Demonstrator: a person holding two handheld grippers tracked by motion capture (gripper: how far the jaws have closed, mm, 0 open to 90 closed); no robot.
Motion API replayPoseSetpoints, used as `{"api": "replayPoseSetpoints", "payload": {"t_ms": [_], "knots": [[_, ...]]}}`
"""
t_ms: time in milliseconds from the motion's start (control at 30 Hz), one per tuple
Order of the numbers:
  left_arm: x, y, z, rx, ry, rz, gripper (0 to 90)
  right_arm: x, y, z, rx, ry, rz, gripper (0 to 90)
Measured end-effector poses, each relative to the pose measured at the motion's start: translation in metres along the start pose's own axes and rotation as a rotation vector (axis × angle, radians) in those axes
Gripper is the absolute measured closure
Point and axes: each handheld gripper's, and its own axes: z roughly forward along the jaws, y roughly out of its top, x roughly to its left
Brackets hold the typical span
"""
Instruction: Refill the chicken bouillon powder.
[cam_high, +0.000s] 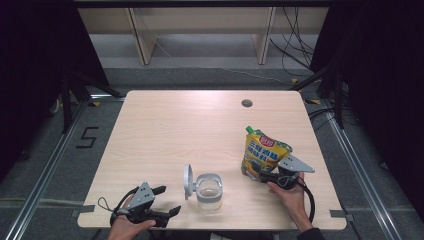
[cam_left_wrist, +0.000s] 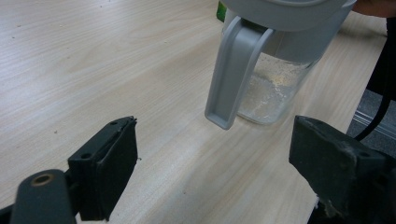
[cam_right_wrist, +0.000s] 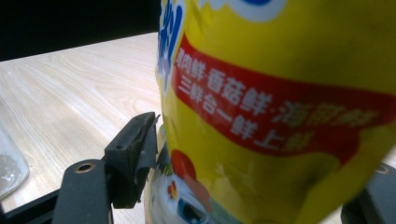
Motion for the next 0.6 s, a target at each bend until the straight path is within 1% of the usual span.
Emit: {"api": "replayPoseSetpoints", "payload": {"t_ms": [33,67,100,133,167,200,233,267,300,333,367,400,433,467,500,533,567,600], "knots": [[-0.0001,-0.0001,0.0001,0.001,0.001,-0.001,14.9,-0.0002,0.0001,0.0008,-0.005,0.003,0.000,30.8],[-0.0001,-0.0001,0.0001,0.001,0.001,-0.001,14.9,-0.0008,0.0008,0.0007,0.011,0.017,-0.007,31.2],[-0.0001,0.0000,0.0001,0.000,0.000,-0.001,14.9,-0.0003,0.0002,0.0025,-0.010,0.010,-0.003,31.6],[-0.0002,0.0000,0.0002,0.001,0.000,0.000,14.9,0.0024,0.0004,0.0016,0.001,-0.001,0.029,32.0],[-0.0009,0.0000,0.0010,-0.010,-0.002,-0.006,14.9,0.0027,0.0002,0.0027,-0.009,-0.004,0.037,32.3],[0.0014,0.0006,0.0006,0.001,-0.004,0.029,14.9,0.0011,0.0004,0.0037,-0.010,0.000,0.024,33.3],[0.0013,0.0004,0.0011,0.000,-0.003,0.023,14.9,0.0007,0.0008,0.0031,0.000,-0.009,0.024,33.8],[0.0014,0.0004,0.0012,0.002,-0.002,0.024,14.9,0.0013,0.0014,0.0027,0.012,-0.001,0.034,34.2],[0.0009,0.0002,0.0018,-0.004,-0.003,0.015,14.9,-0.0004,0.0013,0.0045,-0.016,-0.009,0.017,34.6],[0.0008,0.0002,0.0014,0.002,0.004,0.017,14.9,-0.0010,0.0014,0.0037,-0.008,-0.001,0.032,35.2],[0.0009,0.0002,0.0015,0.003,0.003,0.018,14.9,-0.0023,0.0019,0.0042,-0.016,0.005,0.043,35.9],[0.0009,0.0003,0.0015,0.004,0.002,0.019,14.9,-0.0040,0.0034,0.0049,-0.033,0.006,0.037,38.9],[0.0008,0.0003,0.0014,0.004,0.003,0.019,14.9,-0.0040,0.0034,0.0049,-0.033,0.006,0.037,38.9],[0.0008,0.0006,0.0012,0.006,0.005,0.021,14.9,-0.0028,0.0045,0.0042,-0.030,-0.006,0.041,40.3],[0.0013,0.0004,0.0017,-0.003,-0.002,0.018,14.9,-0.0026,0.0065,0.0040,-0.018,0.001,0.029,41.9],[0.0026,0.0005,0.0007,0.004,0.000,0.030,14.9,0.0002,0.0078,0.0030,-0.012,-0.009,0.045,43.6],[0.0012,-0.0002,0.0005,0.003,0.004,-0.004,14.9,0.0030,0.0081,0.0035,-0.031,-0.025,0.068,44.6],[0.0024,0.0002,-0.0001,0.004,0.002,0.011,14.9,-0.0010,0.0092,0.0018,-0.006,0.023,0.027,45.0]]}}
